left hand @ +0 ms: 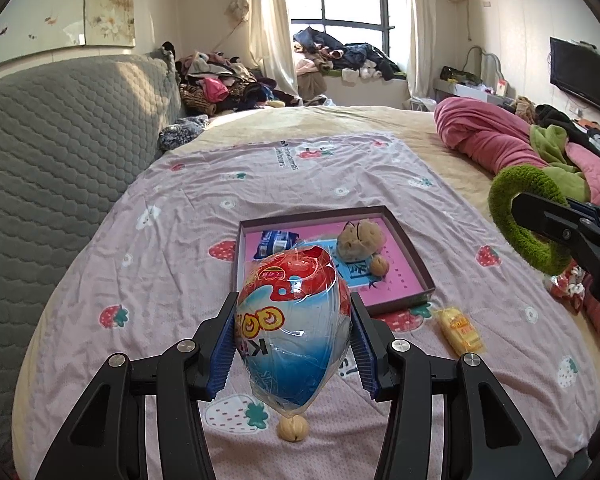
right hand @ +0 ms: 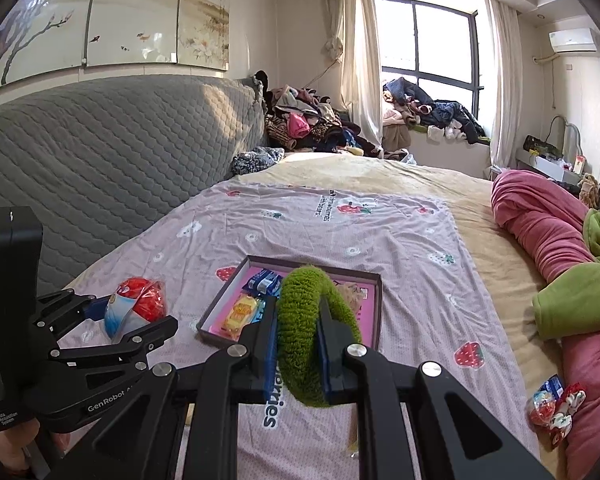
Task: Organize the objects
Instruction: 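Lift the egg toy and the green ring and carry them toward the tray with both tools, then bring the egg toy over the tray with the left tool while the right tool carries the ring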
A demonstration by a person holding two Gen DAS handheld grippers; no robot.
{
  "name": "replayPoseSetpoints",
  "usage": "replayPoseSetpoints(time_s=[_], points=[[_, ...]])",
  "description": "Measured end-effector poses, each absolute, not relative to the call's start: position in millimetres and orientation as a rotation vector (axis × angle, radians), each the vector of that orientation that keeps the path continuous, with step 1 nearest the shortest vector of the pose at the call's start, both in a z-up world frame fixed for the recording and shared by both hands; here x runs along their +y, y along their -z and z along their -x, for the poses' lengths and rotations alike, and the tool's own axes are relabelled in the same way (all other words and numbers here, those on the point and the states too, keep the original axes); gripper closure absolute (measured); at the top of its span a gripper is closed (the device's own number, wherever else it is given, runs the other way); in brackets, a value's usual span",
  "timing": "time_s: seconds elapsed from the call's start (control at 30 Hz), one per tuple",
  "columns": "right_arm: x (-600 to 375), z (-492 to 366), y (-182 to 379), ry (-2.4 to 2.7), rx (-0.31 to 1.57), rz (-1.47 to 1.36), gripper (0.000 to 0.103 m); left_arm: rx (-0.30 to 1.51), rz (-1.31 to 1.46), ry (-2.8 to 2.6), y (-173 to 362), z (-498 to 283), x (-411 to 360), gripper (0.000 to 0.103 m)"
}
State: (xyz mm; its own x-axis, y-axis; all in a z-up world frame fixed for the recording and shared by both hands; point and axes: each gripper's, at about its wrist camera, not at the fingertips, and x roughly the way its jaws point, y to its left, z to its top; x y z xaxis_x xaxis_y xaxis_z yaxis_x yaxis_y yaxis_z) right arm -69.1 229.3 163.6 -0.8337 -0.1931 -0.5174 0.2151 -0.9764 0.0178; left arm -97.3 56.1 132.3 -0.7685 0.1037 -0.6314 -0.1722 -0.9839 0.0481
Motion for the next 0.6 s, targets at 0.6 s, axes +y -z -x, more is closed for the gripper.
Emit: replayPoseSetpoints(time_s=[0.6], points=[[229.7,98.2,-177.7,2.846,0.078,-0.734,0.086,0.161,0.958,-2.833,-144.7,131.7,60.1,0.050]])
